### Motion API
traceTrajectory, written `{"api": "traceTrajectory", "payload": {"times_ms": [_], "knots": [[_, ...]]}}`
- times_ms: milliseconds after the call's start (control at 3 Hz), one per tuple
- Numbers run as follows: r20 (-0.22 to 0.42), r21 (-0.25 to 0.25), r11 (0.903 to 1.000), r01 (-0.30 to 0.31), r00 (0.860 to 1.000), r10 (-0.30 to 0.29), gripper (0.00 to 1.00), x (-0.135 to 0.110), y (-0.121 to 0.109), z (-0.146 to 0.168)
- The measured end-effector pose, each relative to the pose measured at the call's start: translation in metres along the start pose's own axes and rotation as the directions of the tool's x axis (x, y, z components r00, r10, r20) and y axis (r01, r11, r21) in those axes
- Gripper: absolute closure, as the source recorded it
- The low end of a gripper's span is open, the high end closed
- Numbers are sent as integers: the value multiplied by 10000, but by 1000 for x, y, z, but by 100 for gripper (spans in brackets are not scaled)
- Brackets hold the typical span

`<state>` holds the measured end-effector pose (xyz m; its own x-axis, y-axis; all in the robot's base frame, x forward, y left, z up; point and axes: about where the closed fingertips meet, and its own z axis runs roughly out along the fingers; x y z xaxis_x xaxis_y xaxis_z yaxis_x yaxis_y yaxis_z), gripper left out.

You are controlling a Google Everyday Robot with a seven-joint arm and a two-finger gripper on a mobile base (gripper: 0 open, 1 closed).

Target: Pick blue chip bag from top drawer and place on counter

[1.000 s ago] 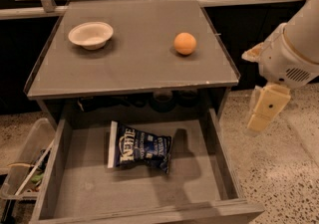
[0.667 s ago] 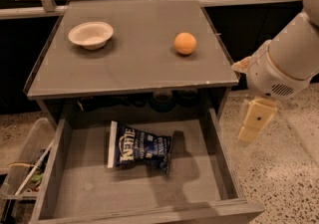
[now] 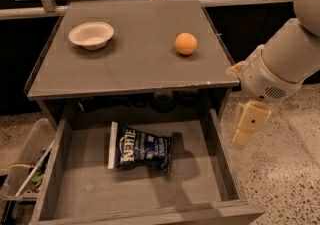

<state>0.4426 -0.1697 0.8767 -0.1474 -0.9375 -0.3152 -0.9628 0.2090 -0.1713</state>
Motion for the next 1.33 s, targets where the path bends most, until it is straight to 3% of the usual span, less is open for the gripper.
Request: {"api": "traceTrajectory", "payload": {"times_ms": [333, 667, 1000, 1333], "knots": [[686, -546, 9985, -45, 9976, 82, 0, -19, 7, 35], [1679, -782, 9968, -147, 9854, 277, 0, -37, 9, 82], [2753, -749, 9960, -498, 9589, 686, 0, -43, 8, 122], [2747, -752, 9959, -493, 9591, 682, 0, -43, 8, 122]]}}
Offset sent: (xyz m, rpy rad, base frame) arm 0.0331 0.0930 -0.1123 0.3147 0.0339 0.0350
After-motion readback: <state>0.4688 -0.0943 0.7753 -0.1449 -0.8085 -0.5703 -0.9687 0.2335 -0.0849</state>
